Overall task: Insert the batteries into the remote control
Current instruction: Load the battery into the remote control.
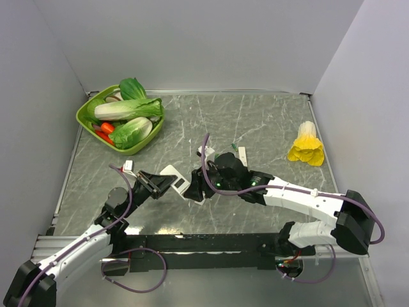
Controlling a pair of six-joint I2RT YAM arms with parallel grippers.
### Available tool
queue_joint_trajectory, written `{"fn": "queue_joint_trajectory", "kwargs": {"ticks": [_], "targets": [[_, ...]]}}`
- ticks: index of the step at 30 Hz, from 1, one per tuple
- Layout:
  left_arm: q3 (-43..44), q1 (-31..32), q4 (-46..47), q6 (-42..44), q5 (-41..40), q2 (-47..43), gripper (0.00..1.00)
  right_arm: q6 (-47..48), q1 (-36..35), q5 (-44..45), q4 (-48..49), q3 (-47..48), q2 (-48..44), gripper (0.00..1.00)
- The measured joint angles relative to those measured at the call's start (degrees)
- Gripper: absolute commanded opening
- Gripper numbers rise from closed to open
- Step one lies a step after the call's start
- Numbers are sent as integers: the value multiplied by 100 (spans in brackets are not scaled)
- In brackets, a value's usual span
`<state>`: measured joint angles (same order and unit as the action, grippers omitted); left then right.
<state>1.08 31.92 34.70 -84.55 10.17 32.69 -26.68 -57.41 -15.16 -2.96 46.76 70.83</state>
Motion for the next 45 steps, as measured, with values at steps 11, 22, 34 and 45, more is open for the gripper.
{"fn": "queue_joint_trajectory", "kwargs": {"ticks": [11,22,34,45], "targets": [[-26,-24,-28,13,-85,-186,1,315,79,-245,190,-22,39,33],[-26,-24,-437,92,-105,-310,1,743,79,-385,140,17,315,43],[-24,-24,-376,109,-26,-4,1,1145,157,-774,118,48,542,67],[-22,-20,-160,83,413,-22,1,1394,157,-1344,291,46,590,73]]}}
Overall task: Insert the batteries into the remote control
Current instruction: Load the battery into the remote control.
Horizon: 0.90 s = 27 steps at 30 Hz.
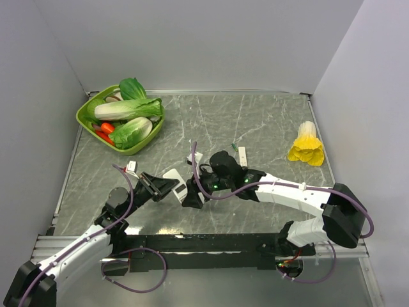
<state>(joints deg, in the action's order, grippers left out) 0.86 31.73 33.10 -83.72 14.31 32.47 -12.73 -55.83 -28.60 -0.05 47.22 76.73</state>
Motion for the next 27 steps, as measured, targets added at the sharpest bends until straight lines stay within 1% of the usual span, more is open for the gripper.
{"fn": "queue_joint_trajectory", "kwargs": {"ticks": [6,7,8,12,15,16,18,19,21,25,26,27], "targets": [[0,-9,-4,0,-92,-90,1,-37,219,-199,164,-118,-20,69],[0,-11,-4,-2,-109,-90,1,-48,256,-245,212,-149,-22,67],[0,-11,-4,0,-122,-90,1,-68,293,-293,247,-175,-22,64],[0,-20,55,-2,-153,-70,1,-138,387,-485,350,-221,-22,56],[0,-26,275,0,-129,59,1,-240,487,-632,396,-229,-17,44],[0,-28,363,0,-109,116,1,-249,516,-702,404,-229,-11,38],[0,-35,527,4,-57,251,1,-291,564,-809,396,-219,26,33],[0,-39,640,26,-13,315,1,-317,592,-885,396,-210,61,28],[2,-50,758,76,46,435,1,-426,645,-1088,393,-170,184,26],[2,-59,938,271,229,507,1,-638,688,-1469,431,-138,356,27],[11,-59,925,310,267,479,1,-678,693,-1517,435,-138,363,29],[15,-57,914,356,293,442,1,-702,693,-1554,439,-138,363,35]]}}
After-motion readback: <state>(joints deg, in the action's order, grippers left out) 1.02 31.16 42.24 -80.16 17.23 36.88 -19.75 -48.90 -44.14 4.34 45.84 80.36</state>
